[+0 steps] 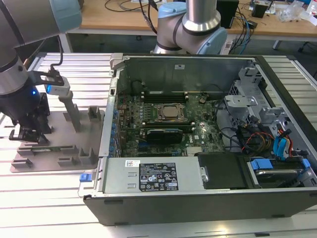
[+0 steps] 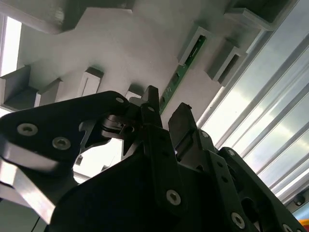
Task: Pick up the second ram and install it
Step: 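Pick up the second ram and move it above second insertion slot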
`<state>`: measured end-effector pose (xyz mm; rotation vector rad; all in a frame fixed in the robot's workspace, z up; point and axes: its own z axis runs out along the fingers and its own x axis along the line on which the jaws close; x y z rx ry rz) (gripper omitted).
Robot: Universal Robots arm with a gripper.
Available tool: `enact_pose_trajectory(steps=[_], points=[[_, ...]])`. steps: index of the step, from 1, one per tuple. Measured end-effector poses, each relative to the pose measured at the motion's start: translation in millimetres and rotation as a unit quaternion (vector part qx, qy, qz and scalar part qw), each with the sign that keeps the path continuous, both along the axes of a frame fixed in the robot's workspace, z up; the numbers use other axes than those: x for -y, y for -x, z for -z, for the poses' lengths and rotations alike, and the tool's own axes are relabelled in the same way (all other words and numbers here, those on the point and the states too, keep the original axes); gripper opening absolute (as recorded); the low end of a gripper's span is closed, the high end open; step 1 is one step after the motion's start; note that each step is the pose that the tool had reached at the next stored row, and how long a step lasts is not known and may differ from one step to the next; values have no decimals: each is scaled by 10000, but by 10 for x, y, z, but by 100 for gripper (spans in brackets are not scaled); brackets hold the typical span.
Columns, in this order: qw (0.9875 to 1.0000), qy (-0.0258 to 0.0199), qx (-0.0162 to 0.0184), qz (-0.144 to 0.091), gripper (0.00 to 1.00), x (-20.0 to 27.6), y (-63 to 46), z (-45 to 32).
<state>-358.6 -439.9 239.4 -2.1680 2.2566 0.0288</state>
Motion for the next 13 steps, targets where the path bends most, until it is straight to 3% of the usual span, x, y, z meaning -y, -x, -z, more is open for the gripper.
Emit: enact_pose_trajectory(steps=[4, 7, 13], points=[[10000, 0, -1, 1, 36, 29, 0, 173], [10000, -1, 1, 3, 36, 80, 9, 233], [10000, 0, 0, 80, 36, 83, 38, 362]])
